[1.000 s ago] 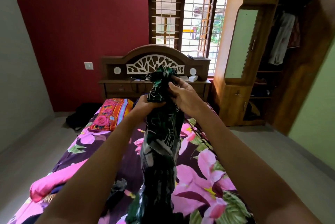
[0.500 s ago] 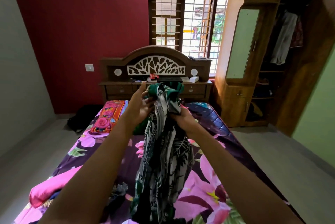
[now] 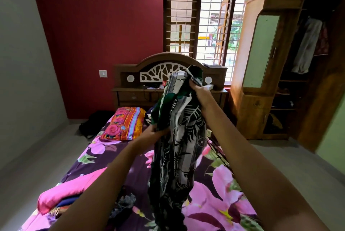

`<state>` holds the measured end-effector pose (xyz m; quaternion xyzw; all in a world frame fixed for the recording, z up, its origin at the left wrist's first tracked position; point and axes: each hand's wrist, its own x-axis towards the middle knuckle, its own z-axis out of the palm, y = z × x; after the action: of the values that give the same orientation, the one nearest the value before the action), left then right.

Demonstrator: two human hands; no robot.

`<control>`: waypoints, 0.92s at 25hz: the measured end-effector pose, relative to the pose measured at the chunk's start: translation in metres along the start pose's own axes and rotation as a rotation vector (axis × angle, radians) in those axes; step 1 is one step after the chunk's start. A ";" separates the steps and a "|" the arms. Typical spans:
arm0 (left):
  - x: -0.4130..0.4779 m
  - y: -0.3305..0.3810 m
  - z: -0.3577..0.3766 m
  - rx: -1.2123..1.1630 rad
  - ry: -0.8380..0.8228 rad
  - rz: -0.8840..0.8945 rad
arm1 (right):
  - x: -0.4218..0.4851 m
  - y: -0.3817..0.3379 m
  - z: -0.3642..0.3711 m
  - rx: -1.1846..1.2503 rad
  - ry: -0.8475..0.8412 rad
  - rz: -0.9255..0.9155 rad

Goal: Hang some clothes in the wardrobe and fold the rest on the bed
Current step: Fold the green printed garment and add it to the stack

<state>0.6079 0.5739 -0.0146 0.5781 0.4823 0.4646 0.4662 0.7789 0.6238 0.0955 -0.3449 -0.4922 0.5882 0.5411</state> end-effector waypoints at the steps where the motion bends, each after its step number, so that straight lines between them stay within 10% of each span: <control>1: 0.005 0.002 0.002 -0.068 0.058 -0.002 | -0.001 -0.003 -0.002 0.022 -0.062 0.035; 6: 0.027 0.009 -0.003 -0.388 0.253 -0.134 | 0.004 0.033 -0.034 -0.803 0.090 -0.139; 10: 0.031 0.016 0.005 -0.447 0.216 -0.192 | -0.020 0.062 -0.030 -0.777 -0.047 -0.292; 18: 0.029 0.024 0.000 -0.385 0.299 -0.175 | -0.032 0.094 -0.023 -1.095 -0.241 0.093; 20: 0.018 0.018 -0.017 -0.333 0.308 -0.151 | -0.026 0.080 -0.024 -0.891 -0.208 0.166; 23: 0.014 0.016 -0.040 -0.349 0.240 -0.207 | -0.025 0.049 -0.032 0.082 -0.230 0.267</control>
<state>0.5715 0.5895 0.0081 0.3769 0.5034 0.5562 0.5433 0.7983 0.6097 0.0364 -0.3152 -0.4763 0.7100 0.4120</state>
